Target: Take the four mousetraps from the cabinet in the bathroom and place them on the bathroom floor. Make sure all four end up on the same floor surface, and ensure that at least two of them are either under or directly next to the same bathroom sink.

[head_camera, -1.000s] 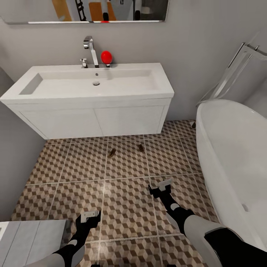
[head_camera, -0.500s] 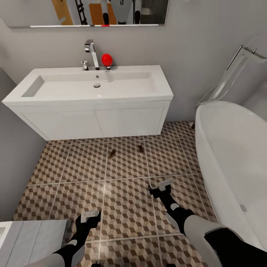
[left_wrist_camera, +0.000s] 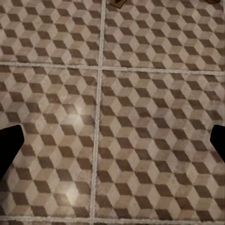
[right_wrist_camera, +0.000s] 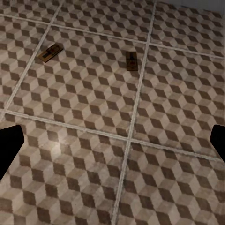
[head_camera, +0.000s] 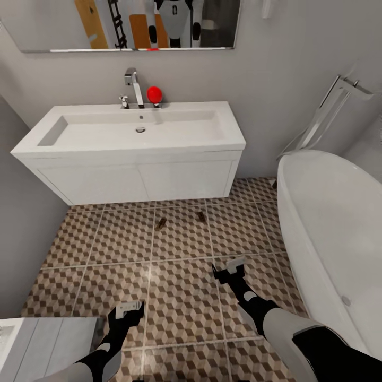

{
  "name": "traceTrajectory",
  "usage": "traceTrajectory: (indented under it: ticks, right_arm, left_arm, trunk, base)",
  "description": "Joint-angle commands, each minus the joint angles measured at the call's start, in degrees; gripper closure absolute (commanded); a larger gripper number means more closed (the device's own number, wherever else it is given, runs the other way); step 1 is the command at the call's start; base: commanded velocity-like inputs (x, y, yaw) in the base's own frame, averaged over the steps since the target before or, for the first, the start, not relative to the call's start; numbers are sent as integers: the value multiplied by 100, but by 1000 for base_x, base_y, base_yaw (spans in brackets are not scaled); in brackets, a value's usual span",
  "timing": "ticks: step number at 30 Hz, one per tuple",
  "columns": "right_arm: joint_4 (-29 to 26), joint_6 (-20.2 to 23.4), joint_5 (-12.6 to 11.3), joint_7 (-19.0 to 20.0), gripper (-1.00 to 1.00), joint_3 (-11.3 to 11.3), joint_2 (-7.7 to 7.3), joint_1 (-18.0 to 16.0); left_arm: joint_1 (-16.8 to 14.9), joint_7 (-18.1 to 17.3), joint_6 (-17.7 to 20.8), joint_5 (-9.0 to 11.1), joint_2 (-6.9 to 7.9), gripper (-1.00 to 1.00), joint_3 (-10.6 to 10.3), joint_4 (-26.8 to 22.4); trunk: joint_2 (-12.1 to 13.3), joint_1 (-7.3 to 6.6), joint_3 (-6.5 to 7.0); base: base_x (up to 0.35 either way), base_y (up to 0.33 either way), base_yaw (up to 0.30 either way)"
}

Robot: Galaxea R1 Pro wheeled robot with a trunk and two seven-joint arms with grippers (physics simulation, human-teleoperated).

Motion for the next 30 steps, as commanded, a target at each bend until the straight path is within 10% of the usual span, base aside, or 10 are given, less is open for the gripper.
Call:
traceTrajectory:
  ticks: [1, 30]
  right_arm:
    - [7, -15, 41, -25, -100, -2, -1, -3]
    - [7, -15, 37, -23, -100, -2, 1, 2]
  left_arm:
    - [-3, -6, -17, 50, 0, -100, -30, 6]
    - [-3, -6, -11, 50, -1, -100, -32, 6]
  trunk:
    - [39, -22, 24]
    - [1202, -659, 800]
  base:
    - [0, 0, 0]
    - [0, 0, 0]
